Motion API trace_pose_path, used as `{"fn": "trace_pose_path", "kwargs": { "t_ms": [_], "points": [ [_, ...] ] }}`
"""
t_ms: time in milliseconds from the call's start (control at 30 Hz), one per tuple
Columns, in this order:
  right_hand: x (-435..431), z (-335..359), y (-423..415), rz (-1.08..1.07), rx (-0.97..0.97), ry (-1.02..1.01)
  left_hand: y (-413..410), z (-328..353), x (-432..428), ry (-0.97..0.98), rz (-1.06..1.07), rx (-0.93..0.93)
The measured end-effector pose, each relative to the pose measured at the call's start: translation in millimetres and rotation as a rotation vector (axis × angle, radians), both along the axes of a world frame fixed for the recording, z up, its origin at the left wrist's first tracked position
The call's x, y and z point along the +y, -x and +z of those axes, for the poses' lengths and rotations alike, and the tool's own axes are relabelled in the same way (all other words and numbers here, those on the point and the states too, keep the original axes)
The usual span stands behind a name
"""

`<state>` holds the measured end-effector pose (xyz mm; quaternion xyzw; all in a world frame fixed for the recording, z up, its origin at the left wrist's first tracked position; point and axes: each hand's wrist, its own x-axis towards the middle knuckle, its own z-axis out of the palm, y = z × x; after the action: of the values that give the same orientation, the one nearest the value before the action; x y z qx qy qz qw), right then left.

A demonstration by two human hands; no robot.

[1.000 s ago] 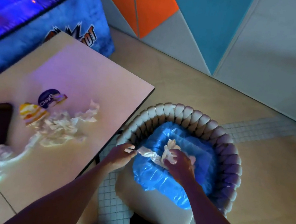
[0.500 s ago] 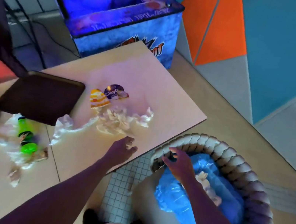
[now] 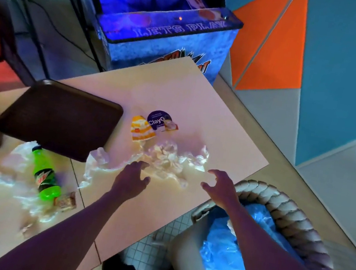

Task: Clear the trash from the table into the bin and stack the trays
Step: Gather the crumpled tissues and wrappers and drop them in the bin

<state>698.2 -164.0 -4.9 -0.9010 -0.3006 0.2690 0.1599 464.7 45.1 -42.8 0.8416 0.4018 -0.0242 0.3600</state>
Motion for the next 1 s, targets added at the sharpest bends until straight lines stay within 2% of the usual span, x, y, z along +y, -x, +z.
{"fn": "trace_pose_path", "kwargs": {
  "t_ms": [300,600,833,1000],
  "points": [
    [85.8,-29.9,-2.1,-0.047,-0.013,0.109,56.8,-29.0,76.9,-0.263,0.054,0.208],
    [129.8,-69.3,-19.2,-0.052,-0.13,0.228,56.8,-46.0,80.3,-0.246,0.086,0.287],
    [118.2,-95.0,10.6,-0.113,-0.212,0.217,78.2,-59.8,85.4,-0.244,0.112,0.196],
    [100.6,-84.7,33.5,-0.121,-0.164,0.222,88.1,-54.7,98.9,-0.177,0.149,0.127]
  ]
}}
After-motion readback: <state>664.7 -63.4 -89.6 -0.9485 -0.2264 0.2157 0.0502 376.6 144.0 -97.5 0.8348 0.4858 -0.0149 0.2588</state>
